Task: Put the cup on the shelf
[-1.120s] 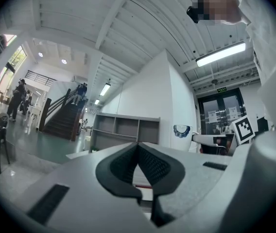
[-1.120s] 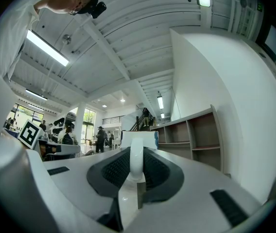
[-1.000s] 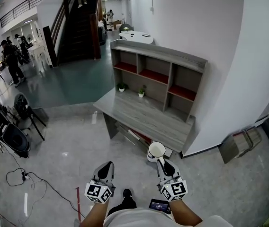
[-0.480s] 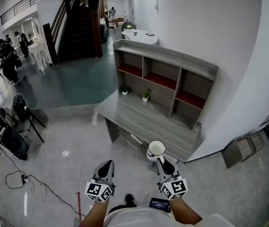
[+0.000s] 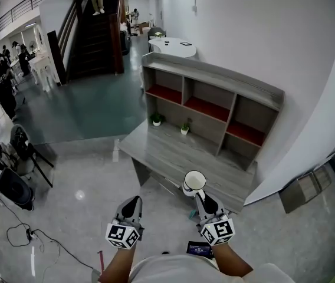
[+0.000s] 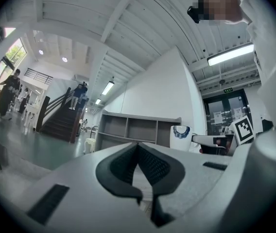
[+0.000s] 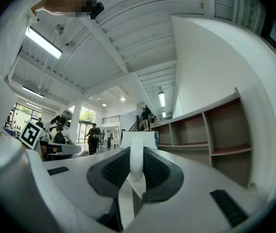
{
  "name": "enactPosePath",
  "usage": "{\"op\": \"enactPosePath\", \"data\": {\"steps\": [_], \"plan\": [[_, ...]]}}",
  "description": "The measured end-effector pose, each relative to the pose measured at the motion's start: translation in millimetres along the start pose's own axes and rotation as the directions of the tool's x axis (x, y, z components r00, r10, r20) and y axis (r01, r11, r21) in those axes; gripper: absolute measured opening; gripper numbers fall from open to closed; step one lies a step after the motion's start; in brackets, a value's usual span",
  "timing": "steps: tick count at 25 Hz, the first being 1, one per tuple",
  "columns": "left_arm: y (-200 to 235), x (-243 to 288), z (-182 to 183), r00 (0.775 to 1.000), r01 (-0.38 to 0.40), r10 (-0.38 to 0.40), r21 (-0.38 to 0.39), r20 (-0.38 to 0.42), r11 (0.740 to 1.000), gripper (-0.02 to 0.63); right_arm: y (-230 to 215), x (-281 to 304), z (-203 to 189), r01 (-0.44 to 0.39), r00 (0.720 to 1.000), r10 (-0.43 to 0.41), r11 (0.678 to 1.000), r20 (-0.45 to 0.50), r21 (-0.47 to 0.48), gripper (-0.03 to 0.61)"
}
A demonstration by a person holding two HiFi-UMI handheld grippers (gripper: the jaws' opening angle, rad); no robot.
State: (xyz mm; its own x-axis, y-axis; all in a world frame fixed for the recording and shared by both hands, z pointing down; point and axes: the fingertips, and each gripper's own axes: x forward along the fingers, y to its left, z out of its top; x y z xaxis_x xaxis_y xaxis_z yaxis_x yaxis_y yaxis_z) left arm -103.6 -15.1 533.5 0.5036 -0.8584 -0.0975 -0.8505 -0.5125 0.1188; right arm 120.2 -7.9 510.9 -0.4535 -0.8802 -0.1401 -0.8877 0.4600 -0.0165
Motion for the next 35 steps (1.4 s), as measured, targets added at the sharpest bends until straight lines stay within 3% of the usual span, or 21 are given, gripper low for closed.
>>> {"op": "enactPosePath", "data": {"steps": [15, 35], "plan": [[70, 70, 6, 1.0, 0.007, -0.007, -0.001, 0.012, 1.0, 0.008, -16, 93, -14, -0.005, 1.0, 0.005, 1.0, 0.012, -0.002, 0.077], [141, 237, 9, 1.0, -0.025, 0.025, 0.012, -0.001, 1.0, 0.008, -117, 252, -21, -0.05, 0.998, 0.05, 0.999, 0.03, 0.006, 0.077]]}}
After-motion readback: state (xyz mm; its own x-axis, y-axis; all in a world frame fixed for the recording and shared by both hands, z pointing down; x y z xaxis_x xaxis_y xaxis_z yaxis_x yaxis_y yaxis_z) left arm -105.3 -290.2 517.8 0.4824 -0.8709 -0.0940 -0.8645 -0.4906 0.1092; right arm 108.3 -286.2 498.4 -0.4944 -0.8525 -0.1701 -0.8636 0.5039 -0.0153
